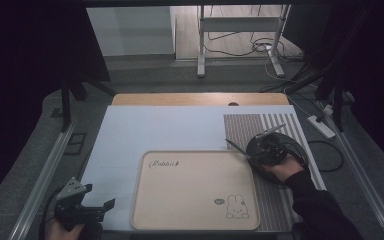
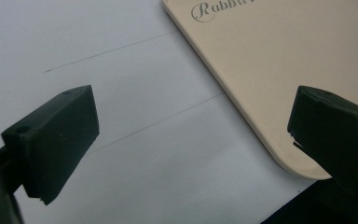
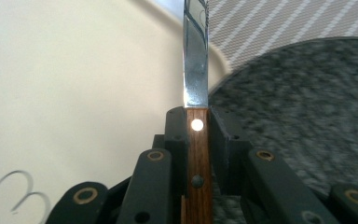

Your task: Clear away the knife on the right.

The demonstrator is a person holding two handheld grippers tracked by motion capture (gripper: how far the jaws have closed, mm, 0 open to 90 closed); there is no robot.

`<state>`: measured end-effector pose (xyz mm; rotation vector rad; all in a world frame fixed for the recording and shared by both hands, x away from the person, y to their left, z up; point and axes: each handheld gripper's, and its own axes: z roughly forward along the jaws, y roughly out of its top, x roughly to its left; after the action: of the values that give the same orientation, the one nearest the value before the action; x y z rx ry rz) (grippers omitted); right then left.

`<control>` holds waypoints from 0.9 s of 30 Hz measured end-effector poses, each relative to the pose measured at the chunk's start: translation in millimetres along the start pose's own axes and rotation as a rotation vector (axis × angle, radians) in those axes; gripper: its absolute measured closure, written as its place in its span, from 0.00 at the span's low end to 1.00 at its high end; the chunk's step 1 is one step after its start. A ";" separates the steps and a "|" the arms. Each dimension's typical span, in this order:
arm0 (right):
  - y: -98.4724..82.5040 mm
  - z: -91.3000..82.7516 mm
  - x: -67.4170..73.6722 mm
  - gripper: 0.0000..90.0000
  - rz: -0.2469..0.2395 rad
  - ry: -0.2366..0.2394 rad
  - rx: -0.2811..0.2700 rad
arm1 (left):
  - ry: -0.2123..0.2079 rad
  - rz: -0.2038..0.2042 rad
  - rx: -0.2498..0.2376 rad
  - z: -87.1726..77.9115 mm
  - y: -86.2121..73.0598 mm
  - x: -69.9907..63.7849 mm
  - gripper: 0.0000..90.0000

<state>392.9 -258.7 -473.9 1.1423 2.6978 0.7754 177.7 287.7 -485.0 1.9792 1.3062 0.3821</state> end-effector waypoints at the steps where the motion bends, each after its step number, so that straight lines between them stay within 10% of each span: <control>1: -0.5 -0.2 3.5 0.86 -0.007 0.003 -0.001 | 0.000 0.000 0.000 0.0 0.0 0.0 0.02; 27: -12.2 23.8 92.7 0.86 -0.118 0.053 0.051 | 0.004 0.009 0.004 0.4 0.3 -0.8 0.02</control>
<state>326.2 -191.4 -491.8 0.9747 2.8141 0.7326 177.7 286.7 -484.8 1.9891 1.3023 0.3887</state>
